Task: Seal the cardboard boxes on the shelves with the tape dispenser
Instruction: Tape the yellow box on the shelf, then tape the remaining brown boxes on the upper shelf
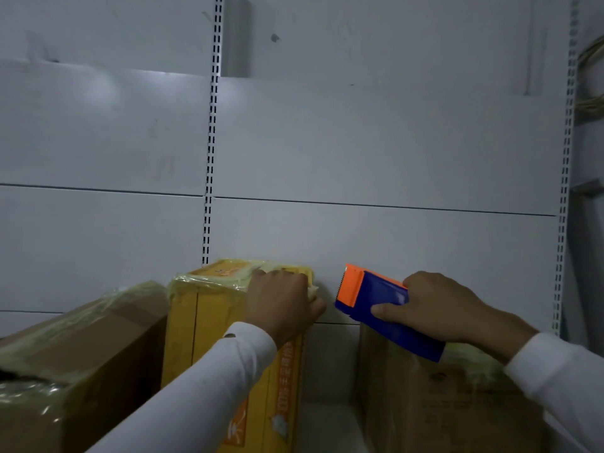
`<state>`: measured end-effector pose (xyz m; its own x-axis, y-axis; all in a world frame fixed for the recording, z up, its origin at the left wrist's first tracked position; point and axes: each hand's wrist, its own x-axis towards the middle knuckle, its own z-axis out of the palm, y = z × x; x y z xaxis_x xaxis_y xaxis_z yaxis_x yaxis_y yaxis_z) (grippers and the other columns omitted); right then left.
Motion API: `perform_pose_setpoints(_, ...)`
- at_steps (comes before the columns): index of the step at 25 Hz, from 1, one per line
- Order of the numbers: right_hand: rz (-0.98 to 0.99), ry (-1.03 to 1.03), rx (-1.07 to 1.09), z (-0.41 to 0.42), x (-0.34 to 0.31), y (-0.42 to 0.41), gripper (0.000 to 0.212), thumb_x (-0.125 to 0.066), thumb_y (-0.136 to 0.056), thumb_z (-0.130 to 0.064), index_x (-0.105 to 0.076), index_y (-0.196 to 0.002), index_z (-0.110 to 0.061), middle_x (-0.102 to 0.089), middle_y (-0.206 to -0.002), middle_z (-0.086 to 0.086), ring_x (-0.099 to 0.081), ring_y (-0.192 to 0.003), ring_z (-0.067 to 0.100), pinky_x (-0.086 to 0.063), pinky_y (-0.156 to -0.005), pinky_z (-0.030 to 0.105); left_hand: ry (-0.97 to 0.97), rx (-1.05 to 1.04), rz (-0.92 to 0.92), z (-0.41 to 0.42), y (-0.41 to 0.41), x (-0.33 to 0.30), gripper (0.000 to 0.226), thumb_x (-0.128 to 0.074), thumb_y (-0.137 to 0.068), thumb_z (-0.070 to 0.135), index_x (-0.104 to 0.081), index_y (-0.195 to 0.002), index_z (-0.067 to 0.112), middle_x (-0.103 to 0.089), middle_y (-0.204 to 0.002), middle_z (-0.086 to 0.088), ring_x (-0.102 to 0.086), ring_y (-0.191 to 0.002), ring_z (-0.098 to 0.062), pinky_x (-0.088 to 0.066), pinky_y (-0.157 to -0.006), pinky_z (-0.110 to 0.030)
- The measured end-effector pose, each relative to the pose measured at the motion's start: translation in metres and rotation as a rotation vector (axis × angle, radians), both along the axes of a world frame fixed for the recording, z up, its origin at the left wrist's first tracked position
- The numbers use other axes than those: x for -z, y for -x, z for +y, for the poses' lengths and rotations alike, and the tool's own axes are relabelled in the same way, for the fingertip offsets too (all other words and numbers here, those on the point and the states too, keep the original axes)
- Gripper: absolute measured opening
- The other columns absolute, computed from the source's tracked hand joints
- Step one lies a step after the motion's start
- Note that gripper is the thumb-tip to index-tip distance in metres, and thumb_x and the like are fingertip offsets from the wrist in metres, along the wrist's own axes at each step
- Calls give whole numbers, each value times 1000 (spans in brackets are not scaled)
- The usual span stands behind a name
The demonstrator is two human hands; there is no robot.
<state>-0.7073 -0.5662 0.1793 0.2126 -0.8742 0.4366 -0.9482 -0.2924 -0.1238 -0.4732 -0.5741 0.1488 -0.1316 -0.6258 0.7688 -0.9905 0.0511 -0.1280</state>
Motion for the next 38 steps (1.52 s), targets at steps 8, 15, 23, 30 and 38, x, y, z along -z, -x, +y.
perform_pose_setpoints(8,-160,-58,-173,-12,8,27,53,-64,-80,-64,-65,-81,-11,-71,-72,7,-68,-62,19,-52,-58,32,13,119,-73,13,-63,12,71,-29,-79,81,-58,-121,32,-61,-123,8,-55,-115,-15,-38,-98,-39)
perform_pose_setpoints(15,-195,-34,-229,-11,18,22,55,-65,-78,-65,-63,-73,-10,-70,-66,6,-68,-60,21,-56,-64,41,-51,78,12,16,-44,12,69,-36,-81,75,-49,-131,29,-54,-133,5,-48,-123,-17,-29,-106,-38)
perform_pose_setpoints(23,-278,-8,-267,64,-6,-38,53,-66,-76,-63,-63,-69,-10,-68,-56,2,-64,-47,13,-45,-49,25,-114,87,28,120,-148,24,62,-51,-84,63,-53,-130,22,-57,-131,-1,-52,-119,-21,-37,-100,-36)
perform_pose_setpoints(30,-256,-94,-347,132,24,-182,47,-66,-80,-61,-63,-69,-15,-69,-57,-2,-63,-47,7,-41,-49,22,-180,51,42,213,-273,45,58,-54,-83,62,-58,-124,21,-60,-122,2,-56,-110,-20,-43,-94,-35)
perform_pose_setpoints(38,-249,-163,-374,143,43,-270,46,-63,-84,-60,-59,-75,-16,-65,-62,0,-62,-54,12,-40,-51,20,-189,104,67,209,-311,61,56,-53,-86,58,-51,-132,25,-47,-138,4,-47,-123,-17,-37,-101,-31)
